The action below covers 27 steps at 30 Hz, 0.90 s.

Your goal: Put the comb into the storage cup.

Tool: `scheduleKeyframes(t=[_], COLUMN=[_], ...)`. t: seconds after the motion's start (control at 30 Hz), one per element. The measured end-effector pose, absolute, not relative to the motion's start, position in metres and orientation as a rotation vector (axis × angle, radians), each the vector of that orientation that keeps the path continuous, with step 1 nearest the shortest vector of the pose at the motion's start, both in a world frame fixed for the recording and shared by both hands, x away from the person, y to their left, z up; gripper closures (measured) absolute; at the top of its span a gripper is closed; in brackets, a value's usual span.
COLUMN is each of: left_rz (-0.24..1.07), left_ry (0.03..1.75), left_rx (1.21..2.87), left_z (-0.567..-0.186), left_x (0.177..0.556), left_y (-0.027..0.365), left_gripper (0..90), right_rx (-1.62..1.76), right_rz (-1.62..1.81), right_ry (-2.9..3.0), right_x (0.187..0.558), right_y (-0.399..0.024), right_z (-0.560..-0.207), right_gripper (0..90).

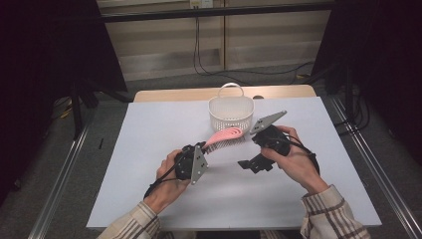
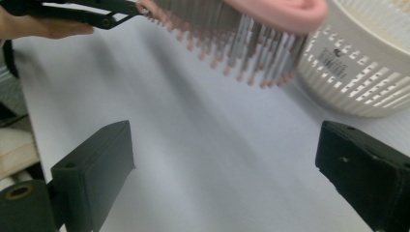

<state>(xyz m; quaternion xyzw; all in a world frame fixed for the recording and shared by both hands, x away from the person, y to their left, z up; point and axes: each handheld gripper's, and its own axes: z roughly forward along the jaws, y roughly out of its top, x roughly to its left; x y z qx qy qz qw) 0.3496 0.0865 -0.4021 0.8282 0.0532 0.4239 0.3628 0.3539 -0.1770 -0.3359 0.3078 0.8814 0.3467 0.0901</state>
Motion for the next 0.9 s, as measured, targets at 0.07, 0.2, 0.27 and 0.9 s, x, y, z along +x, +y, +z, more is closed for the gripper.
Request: scheduleKeyframes(t=[0.07, 0.2, 0.27, 0.9], left_rz=[1.064, 0.989, 0.956, 0.674], left_ry=[0.157, 0.2, 0.217, 0.347], left_rx=[2.115, 2.083, 2.067, 1.924], left_z=[-0.4, -0.398, -0.397, -0.393], left_x=[0.351, 0.353, 0.355, 0.365], left_y=[0.089, 0.093, 0.094, 0.111], left_gripper=[80.8, 80.8, 80.8, 80.9], right_rx=[0.941, 0.953, 0.944, 0.849], right_rz=[1.054, 1.081, 1.108, 1.373], right_ry=[2.574, 2.518, 2.484, 2.322], right_x=[0.354, 0.355, 0.354, 0.34], right_y=[-0.181, -0.189, -0.191, -0.2], right_z=[-0.341, -0.345, -0.346, -0.36], right_gripper=[6.9, 6.3, 5.9, 8.3])
